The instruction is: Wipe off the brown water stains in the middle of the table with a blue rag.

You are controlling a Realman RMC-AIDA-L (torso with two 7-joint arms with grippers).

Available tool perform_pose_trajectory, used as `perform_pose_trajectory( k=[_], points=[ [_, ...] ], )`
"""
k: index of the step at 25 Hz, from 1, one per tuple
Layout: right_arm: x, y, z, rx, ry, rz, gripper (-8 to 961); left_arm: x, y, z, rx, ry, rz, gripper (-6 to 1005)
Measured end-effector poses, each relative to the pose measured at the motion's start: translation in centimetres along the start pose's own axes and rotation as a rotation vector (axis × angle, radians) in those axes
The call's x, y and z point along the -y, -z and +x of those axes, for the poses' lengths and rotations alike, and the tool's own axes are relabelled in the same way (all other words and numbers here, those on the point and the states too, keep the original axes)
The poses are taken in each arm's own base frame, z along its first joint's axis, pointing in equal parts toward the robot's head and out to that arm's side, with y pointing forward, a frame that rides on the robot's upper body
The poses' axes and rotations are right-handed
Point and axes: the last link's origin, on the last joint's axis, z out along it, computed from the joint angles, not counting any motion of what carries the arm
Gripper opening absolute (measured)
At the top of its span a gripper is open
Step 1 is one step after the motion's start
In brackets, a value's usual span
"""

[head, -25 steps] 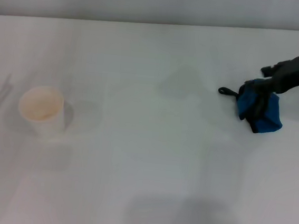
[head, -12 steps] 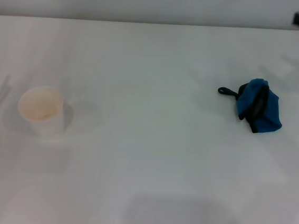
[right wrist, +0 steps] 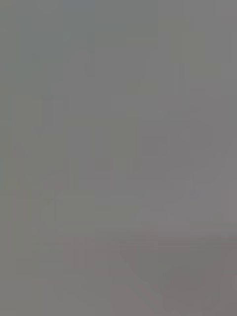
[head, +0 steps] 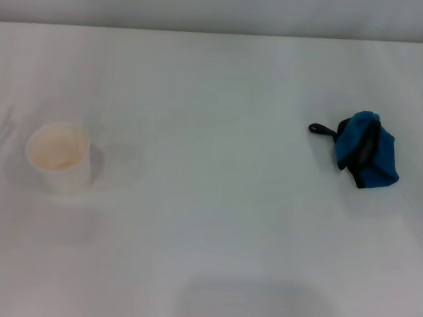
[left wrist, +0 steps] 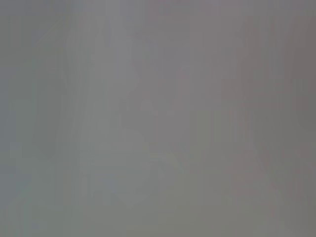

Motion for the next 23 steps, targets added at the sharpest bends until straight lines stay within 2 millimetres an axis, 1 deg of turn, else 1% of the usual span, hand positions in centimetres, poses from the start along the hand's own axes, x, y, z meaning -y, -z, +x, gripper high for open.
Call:
perform_pose_trajectory(
  k=[6, 11, 14, 18, 23],
  points=[
    [-0.6, 1.7, 2.3, 0.112, 0.057, 0.216, 876, -0.1, 0.4, 0.3, -0.030, 0.002, -0.009, 880],
    [-0.9, 2.2, 4.0, 0.043, 0.124, 0.290, 876, -0.1, 0.9, 0.2, -0.028, 0.000, -0.002, 880],
    [-0.6, 2.7, 5.0, -0.014, 0.143, 0.331, 876, 0.0, 1.2, 0.0, -0.022, 0.000, 0.004, 880],
    [-0.3, 2.9, 5.5, -0.049, 0.147, 0.357, 876, 0.2, 1.4, -0.1, -0.016, 0.001, 0.018, 880],
    [-0.2, 3.0, 5.4, -0.041, 0.156, 0.356, 876, 0.2, 1.3, -0.1, -0.016, -0.005, 0.018, 880]
  ],
)
